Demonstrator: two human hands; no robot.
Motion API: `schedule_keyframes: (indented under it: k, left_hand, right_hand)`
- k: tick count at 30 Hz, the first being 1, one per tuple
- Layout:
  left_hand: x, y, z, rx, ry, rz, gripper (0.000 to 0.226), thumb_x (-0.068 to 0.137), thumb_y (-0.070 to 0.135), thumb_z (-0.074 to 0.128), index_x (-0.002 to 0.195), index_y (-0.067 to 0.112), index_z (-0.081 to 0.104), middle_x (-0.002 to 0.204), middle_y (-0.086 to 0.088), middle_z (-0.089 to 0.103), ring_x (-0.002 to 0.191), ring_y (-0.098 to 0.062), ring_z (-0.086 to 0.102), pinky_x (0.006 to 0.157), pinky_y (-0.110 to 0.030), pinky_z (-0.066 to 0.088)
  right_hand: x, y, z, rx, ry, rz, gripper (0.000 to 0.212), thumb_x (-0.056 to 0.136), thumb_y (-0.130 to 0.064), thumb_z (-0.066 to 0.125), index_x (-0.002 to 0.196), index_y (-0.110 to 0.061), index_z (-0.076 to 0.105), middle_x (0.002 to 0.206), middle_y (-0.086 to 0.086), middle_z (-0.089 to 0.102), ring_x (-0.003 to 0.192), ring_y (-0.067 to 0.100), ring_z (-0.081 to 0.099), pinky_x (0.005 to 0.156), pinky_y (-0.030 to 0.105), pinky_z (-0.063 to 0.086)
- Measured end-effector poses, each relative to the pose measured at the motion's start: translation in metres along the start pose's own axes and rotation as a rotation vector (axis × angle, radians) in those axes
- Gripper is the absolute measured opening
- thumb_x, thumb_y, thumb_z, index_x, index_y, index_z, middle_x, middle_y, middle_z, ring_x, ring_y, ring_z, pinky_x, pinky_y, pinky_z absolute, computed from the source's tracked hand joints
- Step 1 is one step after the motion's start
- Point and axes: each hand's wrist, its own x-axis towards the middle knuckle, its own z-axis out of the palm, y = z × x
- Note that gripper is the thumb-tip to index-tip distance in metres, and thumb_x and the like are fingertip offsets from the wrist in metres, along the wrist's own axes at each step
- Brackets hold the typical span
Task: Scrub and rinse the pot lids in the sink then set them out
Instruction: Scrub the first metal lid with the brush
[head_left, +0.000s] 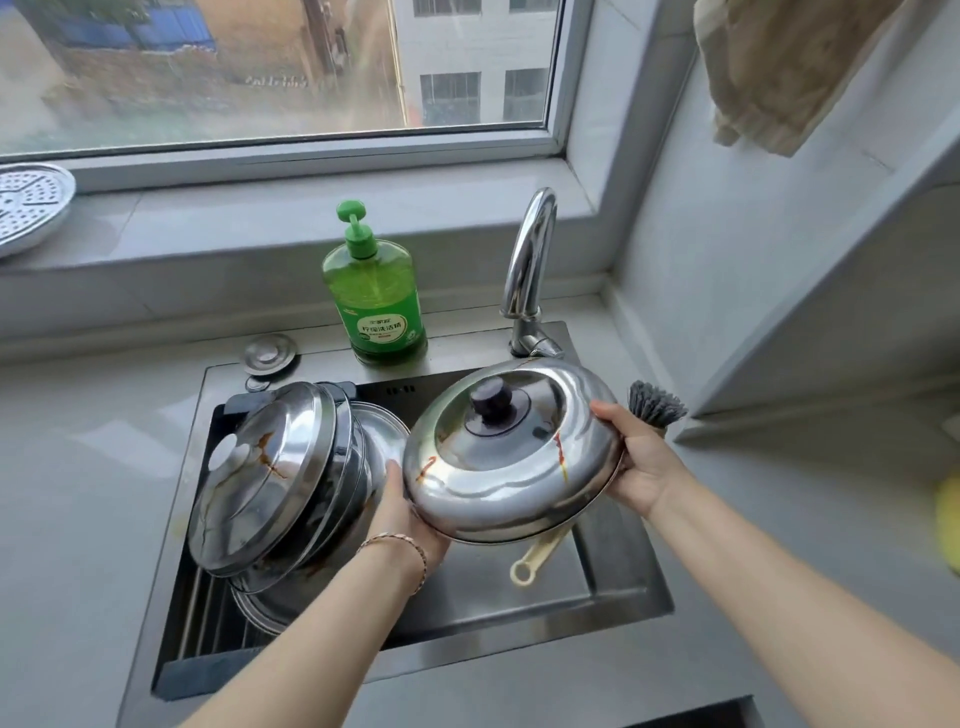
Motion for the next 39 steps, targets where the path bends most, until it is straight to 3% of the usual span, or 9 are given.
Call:
schedule_keyframes:
  k: [3,9,12,14,18,25,30,34,39]
  left_hand:
    - [0.000,0.007,0.015,-0.057,0.008,0.052,0.076,0.080,0.071,0.042,0.119,0.009,0.060,0.104,-0.012,0.069,0.108,-0.028,0.060,0.098,-0.047,0.044]
    - [-0.010,0.024,0.038,0.048,0.098,0.206,0.072,0.065,0.080,0.053,0.097,0.017,0.067,0.094,-0.007,0.070,0.090,-0.028,0.066,0.088,-0.048,0.051]
    - [-0.011,0.027,0.031,0.079,0.140,0.301,0.077,0.055,0.084,0.053,0.092,0.018,0.068,0.093,-0.010,0.073,0.085,-0.031,0.070,0.084,-0.054,0.052]
    - [-0.014,0.031,0.027,0.134,0.191,0.365,0.086,0.039,0.087,0.052,0.089,0.020,0.069,0.093,-0.009,0.073,0.085,-0.032,0.070,0.084,-0.056,0.051]
    - [-0.026,0.033,0.028,0.245,0.215,0.477,0.078,0.050,0.085,0.047,0.085,0.018,0.064,0.096,-0.013,0.070,0.088,-0.035,0.067,0.087,-0.058,0.048]
    - [-0.039,0.032,0.024,0.716,0.242,0.680,0.055,0.092,0.057,0.032,0.060,0.013,0.038,0.065,-0.007,0.043,0.056,-0.018,0.039,0.053,-0.026,0.031]
    - [-0.042,0.041,0.020,0.763,0.250,0.679,0.054,0.092,0.056,0.035,0.064,0.010,0.043,0.064,-0.007,0.042,0.054,-0.016,0.038,0.050,-0.025,0.029]
    - [-0.046,0.044,0.022,0.864,0.224,0.717,0.051,0.093,0.053,0.036,0.079,0.007,0.052,0.083,-0.012,0.050,0.059,-0.020,0.044,0.052,-0.022,0.034]
    - [-0.044,0.050,0.025,0.867,0.286,0.663,0.055,0.095,0.053,0.032,0.073,0.008,0.054,0.069,-0.003,0.051,0.067,-0.019,0.049,0.070,-0.033,0.038]
  right_hand:
    - [-0.002,-0.001,-0.006,-0.018,-0.005,0.014,0.041,0.091,-0.018,0.051,0.059,-0.005,0.072,0.062,0.010,0.070,0.054,0.018,0.068,0.050,0.030,0.057]
    - [0.008,0.013,-0.032,-0.630,0.270,-0.048,0.038,0.082,-0.045,0.063,0.065,-0.018,0.043,0.042,-0.006,0.039,0.028,0.003,0.026,0.031,0.015,0.019]
    - [-0.001,0.018,-0.024,-1.085,0.339,-0.213,0.058,0.075,-0.066,0.057,0.106,-0.017,0.056,0.090,0.004,0.066,0.074,0.013,0.066,0.066,0.024,0.050]
    - [-0.013,0.016,-0.009,-1.370,0.365,-0.288,0.065,0.085,-0.066,0.040,0.140,-0.034,0.030,0.123,0.004,0.060,0.113,0.027,0.056,0.089,0.033,0.041]
    - [-0.053,0.029,0.035,-1.586,0.114,-0.551,0.047,0.094,-0.055,0.024,0.141,-0.054,0.014,0.119,-0.001,0.062,0.110,0.022,0.056,0.083,0.032,0.042]
    - [-0.027,0.029,0.064,-1.308,-0.033,-0.658,0.042,0.092,-0.041,0.050,0.132,-0.047,0.043,0.112,-0.014,0.057,0.089,0.008,0.060,0.083,0.034,0.051]
    - [-0.056,0.048,0.064,-1.349,-0.253,-0.868,0.047,0.083,-0.031,0.066,0.123,-0.049,0.050,0.102,-0.038,0.053,0.099,0.011,0.056,0.075,0.023,0.053]
    - [-0.021,0.026,0.056,-1.166,-0.077,-0.630,0.045,0.082,-0.031,0.067,0.117,-0.055,0.050,0.103,-0.022,0.063,0.059,0.008,0.052,0.061,0.023,0.047]
    - [-0.048,0.054,0.066,-1.236,-0.295,-0.814,0.054,0.081,-0.030,0.069,0.116,-0.059,0.041,0.121,-0.024,0.056,0.074,-0.010,0.058,0.070,0.017,0.046]
